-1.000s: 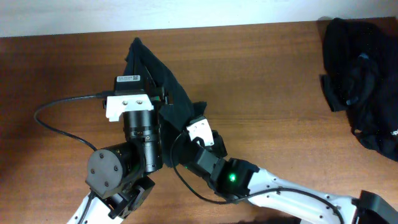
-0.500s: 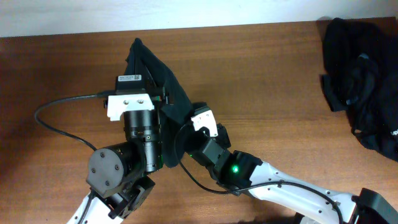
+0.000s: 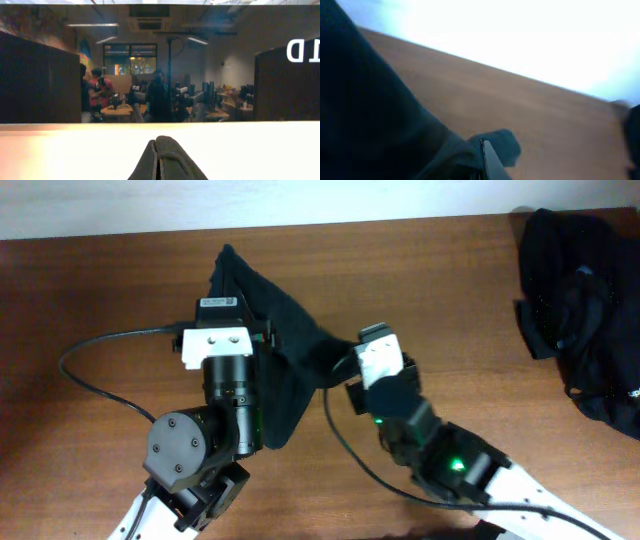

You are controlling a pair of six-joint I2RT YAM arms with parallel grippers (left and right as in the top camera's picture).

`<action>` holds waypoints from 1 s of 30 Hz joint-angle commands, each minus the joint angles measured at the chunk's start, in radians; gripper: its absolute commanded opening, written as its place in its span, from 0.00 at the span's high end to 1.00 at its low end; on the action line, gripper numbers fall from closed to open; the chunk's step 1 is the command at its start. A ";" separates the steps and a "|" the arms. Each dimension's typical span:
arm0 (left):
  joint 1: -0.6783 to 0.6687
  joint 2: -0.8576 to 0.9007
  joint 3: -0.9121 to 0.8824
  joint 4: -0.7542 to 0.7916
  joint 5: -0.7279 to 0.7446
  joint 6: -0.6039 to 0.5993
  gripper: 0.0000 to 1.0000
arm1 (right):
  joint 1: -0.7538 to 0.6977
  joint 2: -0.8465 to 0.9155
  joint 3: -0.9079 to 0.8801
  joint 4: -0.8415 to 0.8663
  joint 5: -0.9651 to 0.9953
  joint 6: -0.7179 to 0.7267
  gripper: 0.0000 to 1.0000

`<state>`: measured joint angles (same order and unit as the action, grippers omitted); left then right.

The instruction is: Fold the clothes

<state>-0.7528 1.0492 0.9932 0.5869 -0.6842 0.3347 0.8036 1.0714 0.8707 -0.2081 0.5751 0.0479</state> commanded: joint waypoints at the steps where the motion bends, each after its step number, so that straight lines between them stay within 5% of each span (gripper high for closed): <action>1: 0.005 -0.004 0.023 0.004 0.008 0.012 0.99 | -0.036 -0.063 0.017 0.000 -0.002 -0.132 0.96; 17: 0.005 0.000 0.023 -0.005 0.073 0.011 0.99 | -0.205 -0.248 0.118 -0.080 0.014 -0.287 0.96; 30: 0.005 0.164 0.084 -0.023 0.361 -0.141 1.00 | -0.323 -0.216 0.388 -0.345 0.025 -0.263 0.96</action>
<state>-0.7528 1.1721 1.0199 0.5770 -0.4427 0.2592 0.5098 0.8444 1.1576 -0.5102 0.5800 -0.2241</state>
